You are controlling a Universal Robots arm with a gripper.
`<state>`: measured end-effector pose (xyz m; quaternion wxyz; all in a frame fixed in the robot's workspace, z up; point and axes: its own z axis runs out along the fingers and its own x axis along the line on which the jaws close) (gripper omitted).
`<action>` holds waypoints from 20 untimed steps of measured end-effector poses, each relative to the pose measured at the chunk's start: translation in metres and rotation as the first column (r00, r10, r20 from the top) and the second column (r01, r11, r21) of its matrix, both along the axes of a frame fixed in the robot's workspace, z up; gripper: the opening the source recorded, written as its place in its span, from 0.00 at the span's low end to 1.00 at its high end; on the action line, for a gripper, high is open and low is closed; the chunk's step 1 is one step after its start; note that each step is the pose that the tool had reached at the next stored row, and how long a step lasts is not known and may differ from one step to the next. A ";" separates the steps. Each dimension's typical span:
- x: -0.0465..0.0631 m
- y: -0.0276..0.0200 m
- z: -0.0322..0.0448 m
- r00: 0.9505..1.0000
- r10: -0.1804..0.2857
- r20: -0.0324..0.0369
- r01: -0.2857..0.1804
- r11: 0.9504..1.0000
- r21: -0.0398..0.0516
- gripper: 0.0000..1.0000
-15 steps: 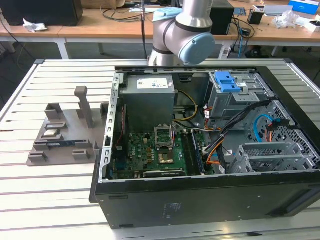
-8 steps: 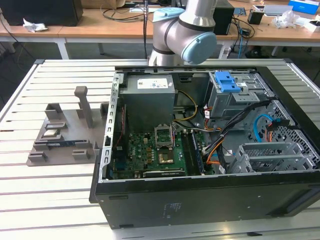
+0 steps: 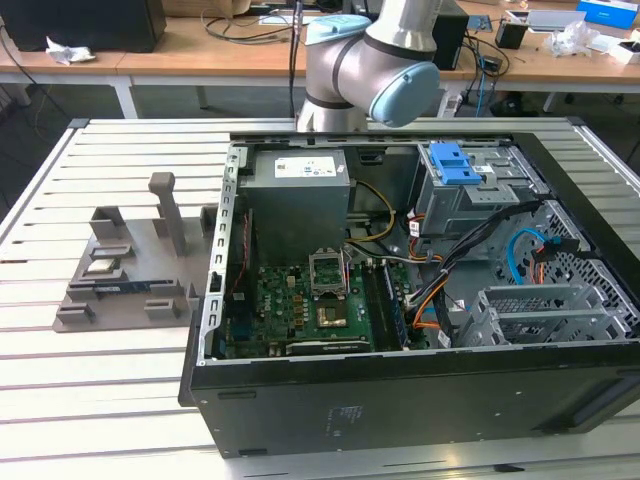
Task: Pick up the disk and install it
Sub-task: 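Pick up the disk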
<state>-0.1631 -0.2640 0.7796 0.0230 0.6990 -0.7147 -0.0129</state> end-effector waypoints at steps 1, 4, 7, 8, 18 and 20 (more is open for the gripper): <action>0.005 0.0000 -0.0002 1.000 0.000 -0.001 0.000 1.000 0.000 0.36; 0.016 -0.0017 -0.0037 1.000 0.000 -0.002 0.000 1.000 0.001 0.36; 0.021 -0.0056 -0.0072 1.000 0.000 -0.002 0.000 1.000 0.006 0.36; 0.023 -0.0076 -0.0087 1.000 0.000 -0.002 0.000 1.000 0.008 0.36; 0.036 -0.0301 -0.0231 1.000 0.000 -0.003 0.000 1.000 0.022 0.36; 0.039 -0.0362 -0.0265 1.000 0.000 -0.002 0.000 1.000 0.024 0.36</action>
